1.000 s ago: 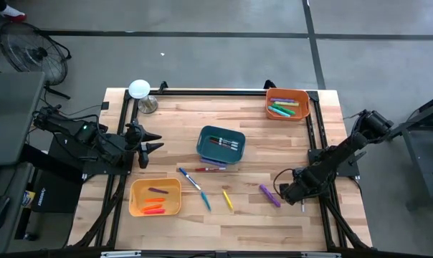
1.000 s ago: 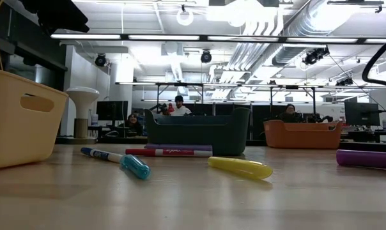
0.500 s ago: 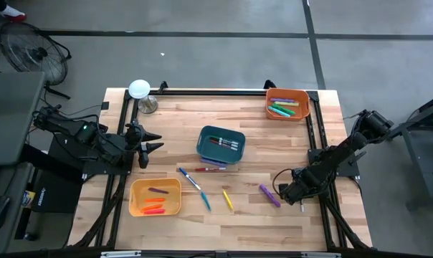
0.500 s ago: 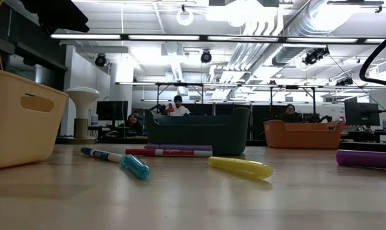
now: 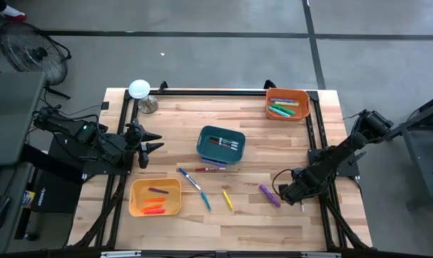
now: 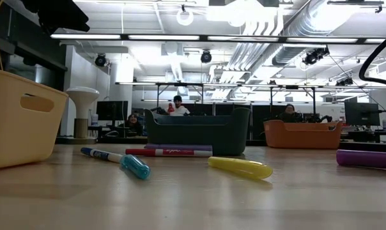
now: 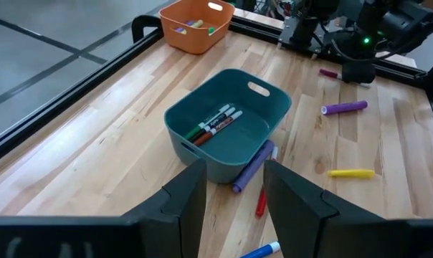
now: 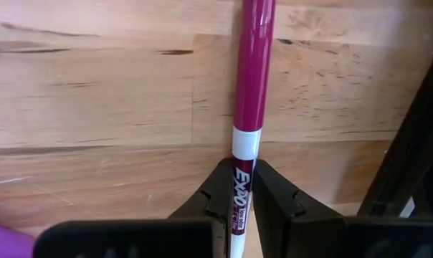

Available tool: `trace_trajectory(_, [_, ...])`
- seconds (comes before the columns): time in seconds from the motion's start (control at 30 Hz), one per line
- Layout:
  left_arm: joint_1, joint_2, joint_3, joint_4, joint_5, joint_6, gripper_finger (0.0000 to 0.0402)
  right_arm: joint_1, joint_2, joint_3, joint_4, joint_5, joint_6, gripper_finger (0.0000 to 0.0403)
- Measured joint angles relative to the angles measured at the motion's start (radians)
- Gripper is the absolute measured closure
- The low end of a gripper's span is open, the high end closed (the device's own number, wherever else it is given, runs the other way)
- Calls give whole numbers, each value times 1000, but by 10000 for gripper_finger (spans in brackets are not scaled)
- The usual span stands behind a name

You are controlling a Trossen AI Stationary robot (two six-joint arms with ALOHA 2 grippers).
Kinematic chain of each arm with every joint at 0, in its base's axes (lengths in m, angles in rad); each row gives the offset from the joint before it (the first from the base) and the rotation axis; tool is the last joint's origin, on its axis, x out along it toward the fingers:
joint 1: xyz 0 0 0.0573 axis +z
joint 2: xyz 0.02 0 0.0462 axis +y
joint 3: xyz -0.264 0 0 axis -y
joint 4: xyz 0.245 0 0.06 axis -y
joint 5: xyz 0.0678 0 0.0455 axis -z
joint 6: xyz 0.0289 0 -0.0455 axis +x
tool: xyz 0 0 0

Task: Pick & Place Markers
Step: Put the dark pink marker pen into the blue bin

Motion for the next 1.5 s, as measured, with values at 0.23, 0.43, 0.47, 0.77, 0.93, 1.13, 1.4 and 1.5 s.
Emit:
trace_trajectory(0.23, [0, 0, 0, 0, 0, 0, 264, 0, 3, 17, -18, 34, -41, 377])
trace_trajectory(0.43, [0, 0, 0, 0, 0, 0, 264, 0, 4, 29, -14, 59, -79, 377])
trace_trajectory(0.47, [0, 0, 0, 0, 1, 0, 264, 0, 4, 29, -12, 61, -82, 378])
trace_trajectory(0.77, [0, 0, 0, 0, 0, 0, 264, -13, 10, 74, -42, 125, -129, 379])
trace_trajectory(0.93, [0, 0, 0, -1, 0, 0, 264, -30, 10, 91, -19, 230, -148, 383])
trace_trajectory(1.13, [0, 0, 0, 0, 0, -7, 264, -86, 10, 93, 29, 304, -208, 384])
trace_trajectory(1.4, [0, 0, 0, 0, -1, -9, 264, -211, 5, 94, 81, 325, -391, 384])
trace_trajectory(1.5, [0, 0, 0, 0, -1, -11, 264, -265, -19, 95, 95, 326, -470, 384])
